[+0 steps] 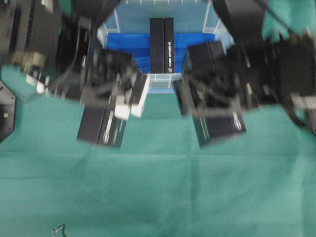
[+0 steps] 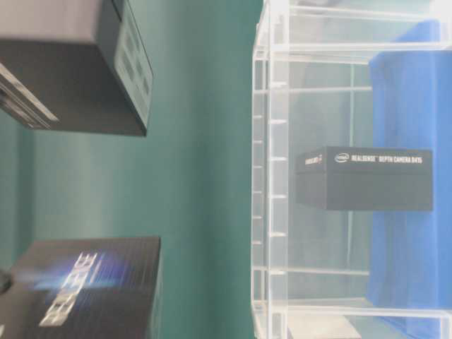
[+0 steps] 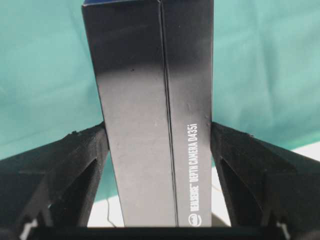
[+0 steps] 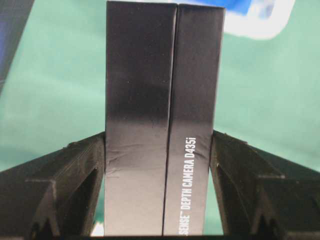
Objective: Take the box out of the case with both arms.
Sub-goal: 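Carry both box pairs forward over the bin rim toward the table front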
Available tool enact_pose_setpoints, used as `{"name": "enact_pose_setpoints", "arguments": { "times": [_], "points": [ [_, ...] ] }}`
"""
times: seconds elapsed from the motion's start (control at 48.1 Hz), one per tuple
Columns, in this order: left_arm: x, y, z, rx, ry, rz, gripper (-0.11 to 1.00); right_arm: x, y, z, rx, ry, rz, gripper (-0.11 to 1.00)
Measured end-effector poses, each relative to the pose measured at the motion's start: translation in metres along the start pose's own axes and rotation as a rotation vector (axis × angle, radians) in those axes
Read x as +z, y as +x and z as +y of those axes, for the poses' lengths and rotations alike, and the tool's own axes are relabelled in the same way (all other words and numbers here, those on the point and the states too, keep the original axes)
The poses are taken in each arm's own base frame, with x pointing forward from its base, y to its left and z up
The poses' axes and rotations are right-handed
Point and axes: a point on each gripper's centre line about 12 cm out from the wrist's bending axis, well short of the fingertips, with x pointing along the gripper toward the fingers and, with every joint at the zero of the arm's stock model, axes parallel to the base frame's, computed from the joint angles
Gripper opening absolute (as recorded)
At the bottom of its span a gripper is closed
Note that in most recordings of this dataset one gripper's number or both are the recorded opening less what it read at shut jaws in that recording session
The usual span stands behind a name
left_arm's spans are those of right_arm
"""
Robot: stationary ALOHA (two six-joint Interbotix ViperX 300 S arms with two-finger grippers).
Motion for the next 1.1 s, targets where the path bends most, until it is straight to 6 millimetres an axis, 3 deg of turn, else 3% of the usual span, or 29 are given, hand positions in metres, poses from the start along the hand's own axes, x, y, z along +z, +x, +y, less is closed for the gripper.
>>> {"name": "enact_pose_setpoints", "arguments": {
  "times": [0.187,0.312,1.102],
  "points": [
    [-0.038,-0.003,-0.005,-0.010,0.005,0.015,0.64,-0.035,-0.007,-0.002,0.006,0.004,0.016,0.65],
    [-0.050,-0.005,-0.006,-0.014,0.011,0.021,0.64,-0.044,-0.010,-0.004,0.006,0.006,0.021,0.65],
    [-0.044,-0.007,-0.004,-0.015,0.002,0.008,0.64,-0.041,-0.009,-0.005,-0.006,0.007,0.015,0.65]
  ]
}}
